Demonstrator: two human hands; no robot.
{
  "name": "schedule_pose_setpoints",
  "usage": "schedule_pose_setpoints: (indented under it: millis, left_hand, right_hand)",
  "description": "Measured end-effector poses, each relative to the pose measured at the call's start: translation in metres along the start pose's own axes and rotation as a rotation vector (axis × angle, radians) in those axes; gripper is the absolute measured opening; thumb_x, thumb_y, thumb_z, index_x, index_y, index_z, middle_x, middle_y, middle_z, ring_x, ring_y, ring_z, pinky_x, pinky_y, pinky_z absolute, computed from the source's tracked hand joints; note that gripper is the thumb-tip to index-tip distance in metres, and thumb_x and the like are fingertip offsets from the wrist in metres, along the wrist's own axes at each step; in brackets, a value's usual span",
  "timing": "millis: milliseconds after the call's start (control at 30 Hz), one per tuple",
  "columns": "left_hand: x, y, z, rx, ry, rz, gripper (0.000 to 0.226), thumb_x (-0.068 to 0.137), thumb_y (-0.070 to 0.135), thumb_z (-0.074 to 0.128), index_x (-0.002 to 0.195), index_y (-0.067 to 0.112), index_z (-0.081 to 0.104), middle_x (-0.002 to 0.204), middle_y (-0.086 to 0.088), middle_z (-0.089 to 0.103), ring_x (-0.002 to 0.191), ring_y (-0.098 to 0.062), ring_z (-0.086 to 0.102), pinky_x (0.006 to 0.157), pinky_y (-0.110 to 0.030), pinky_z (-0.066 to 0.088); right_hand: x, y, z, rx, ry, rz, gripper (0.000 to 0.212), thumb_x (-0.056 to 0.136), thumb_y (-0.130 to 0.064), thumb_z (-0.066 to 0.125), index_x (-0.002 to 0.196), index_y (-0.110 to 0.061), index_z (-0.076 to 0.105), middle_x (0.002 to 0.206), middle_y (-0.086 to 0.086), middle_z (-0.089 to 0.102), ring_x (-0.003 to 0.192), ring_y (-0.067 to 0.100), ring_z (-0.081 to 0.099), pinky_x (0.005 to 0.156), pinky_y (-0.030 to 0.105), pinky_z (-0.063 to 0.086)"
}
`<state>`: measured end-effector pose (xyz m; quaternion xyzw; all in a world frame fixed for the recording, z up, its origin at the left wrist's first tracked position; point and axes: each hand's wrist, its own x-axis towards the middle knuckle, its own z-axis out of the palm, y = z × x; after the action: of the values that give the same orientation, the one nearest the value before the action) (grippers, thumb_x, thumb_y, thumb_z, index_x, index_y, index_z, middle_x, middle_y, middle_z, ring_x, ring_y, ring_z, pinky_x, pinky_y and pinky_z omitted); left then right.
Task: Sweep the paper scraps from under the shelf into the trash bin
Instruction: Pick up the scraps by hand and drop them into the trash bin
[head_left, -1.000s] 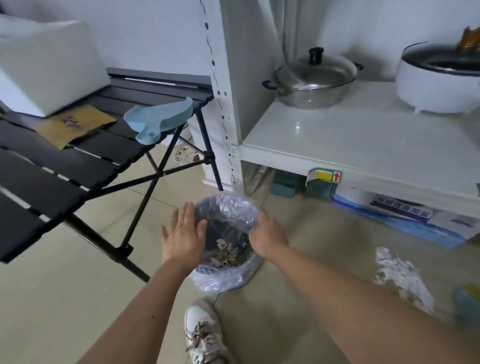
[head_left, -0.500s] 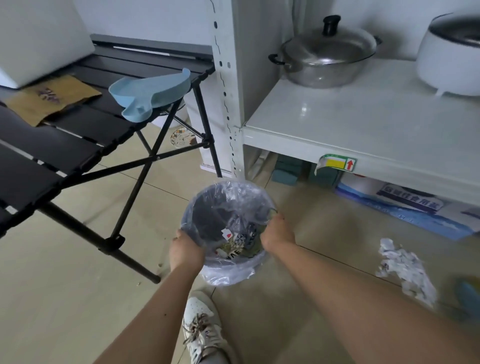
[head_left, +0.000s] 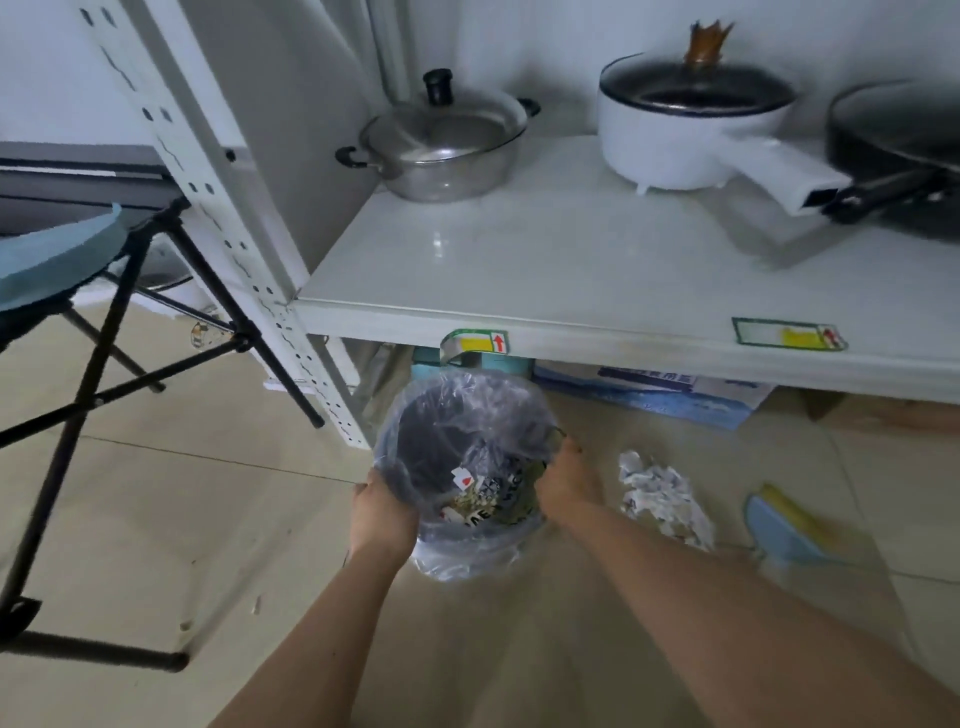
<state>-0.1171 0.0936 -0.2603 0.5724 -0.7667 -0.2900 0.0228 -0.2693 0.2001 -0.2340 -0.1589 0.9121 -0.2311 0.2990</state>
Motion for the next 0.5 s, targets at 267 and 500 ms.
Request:
schedule_pose_setpoints:
  millis: [267,500]
  left_hand:
    - [-0.008,0.064,0.044,-0.007,-0.003,0.066,0.038,0.085,0.002,0.053,0.122,-0.003,0.047,0.108,-0.030,0.058,0.091,-0.044,0.058,0.073,-0.038,0.045]
    - [-0.040,0.135,0.078,0.045,0.284,0.327,0.051,0.083,0.001,0.055,0.134,-0.003,0.045,0.145,-0.029,0.037,0.137,-0.044,0.029,0.117,-0.049,0.020]
  right_hand:
    - [0.028,0.057,-0.055,0.059,0.008,0.042,0.056,0.092,0.001,0.047,0.144,-0.005,0.028,0.143,0.019,0.039,0.126,0.036,0.048,0.102,0.039,0.042]
    - [0.039,0.093,-0.079,0.153,0.093,0.017,0.043,0.099,-0.025,0.041,0.135,-0.002,0.039,0.141,0.020,0.038,0.127,0.036,0.045,0.102,0.040,0.041]
